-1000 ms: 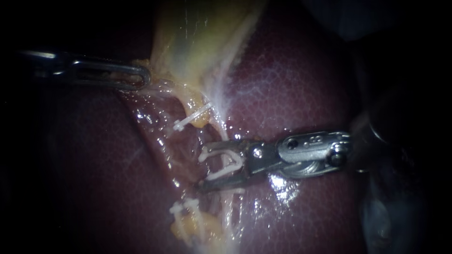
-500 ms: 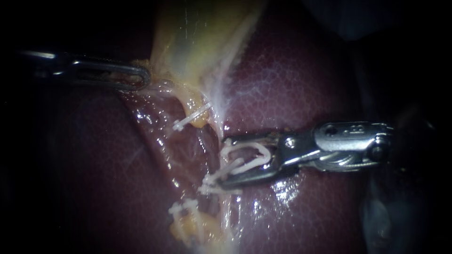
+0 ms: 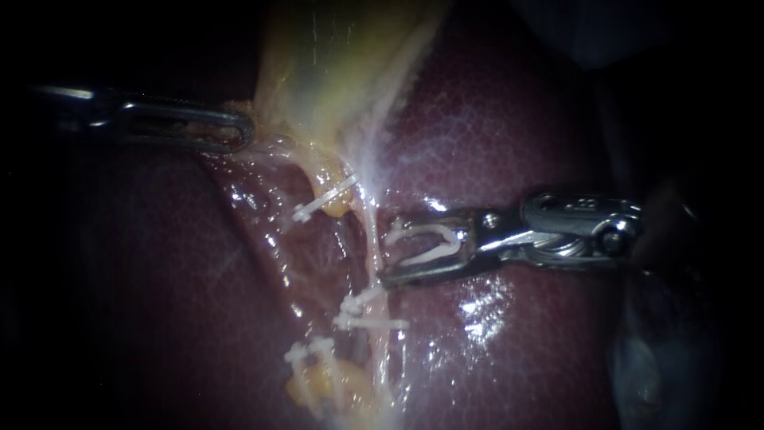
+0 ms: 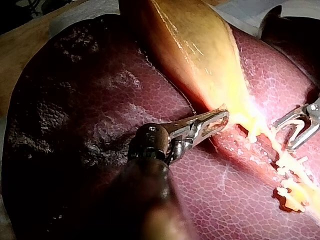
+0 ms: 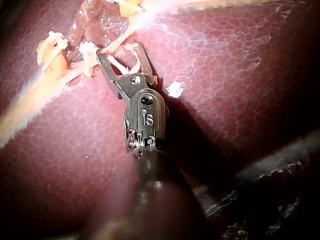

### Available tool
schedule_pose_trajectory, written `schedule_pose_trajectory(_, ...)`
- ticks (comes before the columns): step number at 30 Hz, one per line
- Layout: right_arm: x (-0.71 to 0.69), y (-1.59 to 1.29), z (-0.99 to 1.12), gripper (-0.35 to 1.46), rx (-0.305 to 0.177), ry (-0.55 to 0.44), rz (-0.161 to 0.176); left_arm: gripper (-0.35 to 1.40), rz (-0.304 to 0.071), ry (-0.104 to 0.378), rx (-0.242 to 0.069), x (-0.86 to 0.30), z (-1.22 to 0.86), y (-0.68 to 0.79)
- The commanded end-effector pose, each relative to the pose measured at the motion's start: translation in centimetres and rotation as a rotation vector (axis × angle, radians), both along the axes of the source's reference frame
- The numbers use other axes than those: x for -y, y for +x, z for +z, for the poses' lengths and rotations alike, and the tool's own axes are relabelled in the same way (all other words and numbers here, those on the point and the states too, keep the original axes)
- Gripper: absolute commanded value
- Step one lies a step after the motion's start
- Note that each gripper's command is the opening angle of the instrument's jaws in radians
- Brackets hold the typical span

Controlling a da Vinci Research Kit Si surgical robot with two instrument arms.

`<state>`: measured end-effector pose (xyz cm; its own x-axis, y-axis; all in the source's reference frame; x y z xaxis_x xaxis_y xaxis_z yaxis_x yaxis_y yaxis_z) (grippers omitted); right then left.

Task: Clipping third clip right tube

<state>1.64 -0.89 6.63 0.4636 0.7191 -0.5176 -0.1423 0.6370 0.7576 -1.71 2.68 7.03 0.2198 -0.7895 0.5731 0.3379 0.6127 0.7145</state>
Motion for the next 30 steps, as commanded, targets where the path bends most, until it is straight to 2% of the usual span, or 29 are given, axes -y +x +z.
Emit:
schedule_pose_trajectory(1, 0.01, 0.02, 0.04, 0.47, 0.002, 0.001, 0.002, -0.35, 0.000, 0.000, 0.000, 0.00, 0.00, 0.00)
schedule_pose_trajectory(4, 0.03, 0.11, 0.13, 0.47, 0.004, 0.015, 0.010, -0.35, 0.000, 0.000, -0.001, 0.01, 0.01, 0.00)
schedule_pose_trajectory(7, 0.04, 0.21, 0.17, 0.47, -0.032, 0.052, 0.022, -0.35, -0.001, -0.001, -0.001, 0.01, 0.01, -0.01)
schedule_pose_trajectory(14, 0.00, 0.36, 0.21, 0.47, -0.186, 0.205, 0.102, -0.35, -0.001, -0.001, -0.001, 0.01, 0.01, -0.01)
schedule_pose_trajectory(18, -0.01, 0.40, 0.18, 0.47, -0.265, 0.289, 0.122, -0.35, -0.001, -0.001, -0.001, 0.01, 0.02, -0.02)
schedule_pose_trajectory(22, -0.06, 0.43, 0.06, 0.47, -0.351, 0.362, 0.124, -0.35, -0.001, -0.001, -0.001, 0.01, 0.02, -0.02)
schedule_pose_trajectory(24, -0.10, 0.43, -0.04, 0.47, -0.377, 0.370, 0.126, -0.35, -0.001, -0.001, -0.001, 0.01, 0.02, -0.02)
schedule_pose_trajectory(30, -0.24, 0.43, -0.39, 0.47, -0.402, 0.392, 0.141, -0.35, -0.001, -0.001, -0.001, 0.01, 0.02, -0.02)
